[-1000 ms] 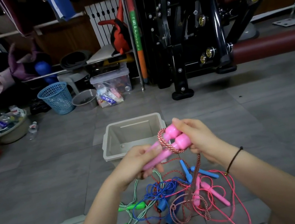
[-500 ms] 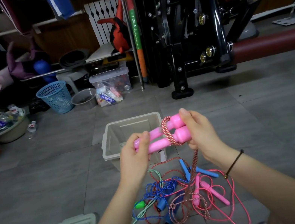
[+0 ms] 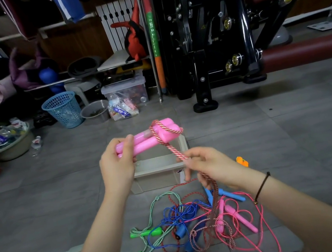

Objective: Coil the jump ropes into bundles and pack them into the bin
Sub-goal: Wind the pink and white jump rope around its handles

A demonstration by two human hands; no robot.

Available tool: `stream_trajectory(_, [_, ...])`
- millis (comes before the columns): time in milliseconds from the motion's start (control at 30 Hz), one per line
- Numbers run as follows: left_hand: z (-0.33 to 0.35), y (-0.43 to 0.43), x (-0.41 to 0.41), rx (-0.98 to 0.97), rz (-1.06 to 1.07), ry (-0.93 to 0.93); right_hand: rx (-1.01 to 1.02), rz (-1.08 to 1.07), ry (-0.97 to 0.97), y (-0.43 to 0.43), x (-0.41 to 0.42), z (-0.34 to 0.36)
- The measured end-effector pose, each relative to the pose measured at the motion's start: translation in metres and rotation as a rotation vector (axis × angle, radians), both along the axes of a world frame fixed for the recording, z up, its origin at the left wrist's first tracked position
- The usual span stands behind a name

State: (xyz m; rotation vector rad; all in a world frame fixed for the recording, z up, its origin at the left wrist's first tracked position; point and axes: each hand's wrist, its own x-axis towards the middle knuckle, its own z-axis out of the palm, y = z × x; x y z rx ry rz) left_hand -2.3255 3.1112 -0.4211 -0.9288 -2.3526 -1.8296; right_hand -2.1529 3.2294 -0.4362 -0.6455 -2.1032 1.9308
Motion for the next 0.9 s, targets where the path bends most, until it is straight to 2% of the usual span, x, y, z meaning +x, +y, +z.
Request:
stream_trajectory(133, [-0.004,-0.004,-0.009,-0.071,0.127,0.136,0.263,0.15,-0.084,-0.01,0.008,0.011])
stream_trajectory(233, [-0.006,-0.001,-0.006,-0.119,0.129,0.29,0.593,0.248,-0.052,-0.019,0.012,0.021])
stream_trajectory(300, [-0.009,0.002,-0.003,-0.182,0.096,0.387,0.675,0.286,-0.022,-0.022,0.014,0.026])
stream_trajectory(367, [-0.012,0.003,-0.002,-0.257,0.034,0.503,0.691,0.256,0.007,-0.014,0.016,0.031])
stream_trajectory(433, [-0.016,0.003,-0.004,-0.317,-0.048,0.649,0.746,0.133,0.052,0.002,0.021,0.036])
stream_trajectory(467, [-0.017,0.002,-0.005,-0.34,-0.102,0.661,0.782,0.049,0.069,0.012,0.023,0.038])
stream_trajectory(567, [-0.019,0.001,-0.007,-0.359,-0.319,0.567,0.783,-0.178,0.097,0.036,0.03,0.042])
stream_trajectory(700, [-0.02,-0.002,0.003,-0.378,-0.616,0.376,0.713,-0.286,0.035,0.052,0.032,0.038])
stream_trajectory(800, [-0.016,-0.007,0.01,-0.28,-0.782,0.013,0.583,-0.301,-0.025,0.06,0.033,0.037])
stream_trajectory(900, [-0.01,-0.016,0.014,-0.094,-0.819,-0.366,0.341,-0.236,0.001,0.058,0.031,0.038])
